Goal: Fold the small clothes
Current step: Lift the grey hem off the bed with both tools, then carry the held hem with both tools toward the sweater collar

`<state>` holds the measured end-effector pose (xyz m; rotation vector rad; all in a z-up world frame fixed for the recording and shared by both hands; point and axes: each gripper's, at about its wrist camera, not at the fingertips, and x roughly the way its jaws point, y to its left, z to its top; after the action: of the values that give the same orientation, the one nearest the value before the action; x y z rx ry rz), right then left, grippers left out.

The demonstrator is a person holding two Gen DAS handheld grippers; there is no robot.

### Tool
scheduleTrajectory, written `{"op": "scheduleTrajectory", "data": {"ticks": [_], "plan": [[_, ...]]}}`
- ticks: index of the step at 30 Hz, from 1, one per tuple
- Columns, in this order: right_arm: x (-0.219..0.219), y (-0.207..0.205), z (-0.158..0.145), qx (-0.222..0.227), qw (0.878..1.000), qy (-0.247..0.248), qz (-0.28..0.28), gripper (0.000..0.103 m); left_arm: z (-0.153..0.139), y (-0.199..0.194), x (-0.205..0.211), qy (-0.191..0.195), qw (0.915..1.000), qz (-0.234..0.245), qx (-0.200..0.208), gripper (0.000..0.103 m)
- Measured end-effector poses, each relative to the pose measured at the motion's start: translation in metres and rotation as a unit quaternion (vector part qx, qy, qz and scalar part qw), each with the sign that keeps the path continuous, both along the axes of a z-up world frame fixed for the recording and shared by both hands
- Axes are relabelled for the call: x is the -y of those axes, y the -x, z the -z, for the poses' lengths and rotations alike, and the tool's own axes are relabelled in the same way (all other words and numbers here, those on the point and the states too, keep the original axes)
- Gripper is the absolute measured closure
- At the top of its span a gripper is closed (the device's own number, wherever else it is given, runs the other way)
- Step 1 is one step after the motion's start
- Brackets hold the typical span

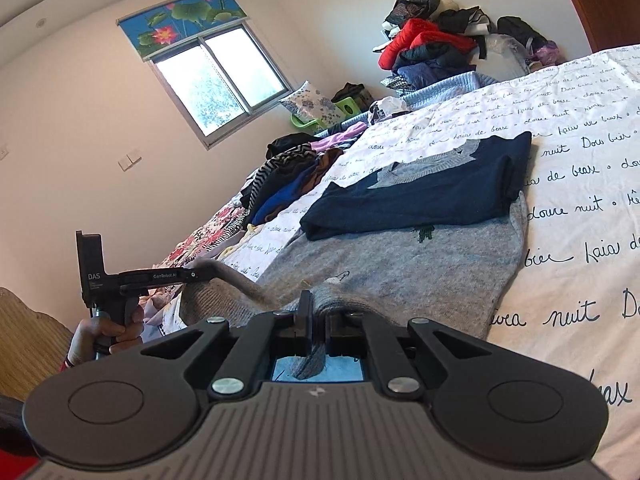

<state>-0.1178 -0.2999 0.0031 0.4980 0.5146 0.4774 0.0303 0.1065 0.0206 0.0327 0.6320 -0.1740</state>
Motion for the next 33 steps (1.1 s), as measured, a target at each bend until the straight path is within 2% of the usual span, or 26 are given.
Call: {"op": "scheduleTrajectory", "data": {"ticks": [8, 21, 33], "plan": [[0.003, -0.001, 0.001, -0.001, 1.0, 0.01, 0.018, 0.097, 0.001, -0.006, 0.003, -0.007, 0.9998, -0.016, -0.001, 0.09], [0.011, -0.007, 0.001, 0.002, 0.998, 0.024, 0.053, 0.097, 0.002, -0.014, 0.032, -0.043, 0.9981, -0.036, 0.027, 0.09], [0.019, -0.015, 0.002, 0.007, 0.997, 0.016, 0.07, 0.097, -0.005, -0.018, 0.035, -0.026, 0.9982, -0.042, 0.033, 0.09]]}}
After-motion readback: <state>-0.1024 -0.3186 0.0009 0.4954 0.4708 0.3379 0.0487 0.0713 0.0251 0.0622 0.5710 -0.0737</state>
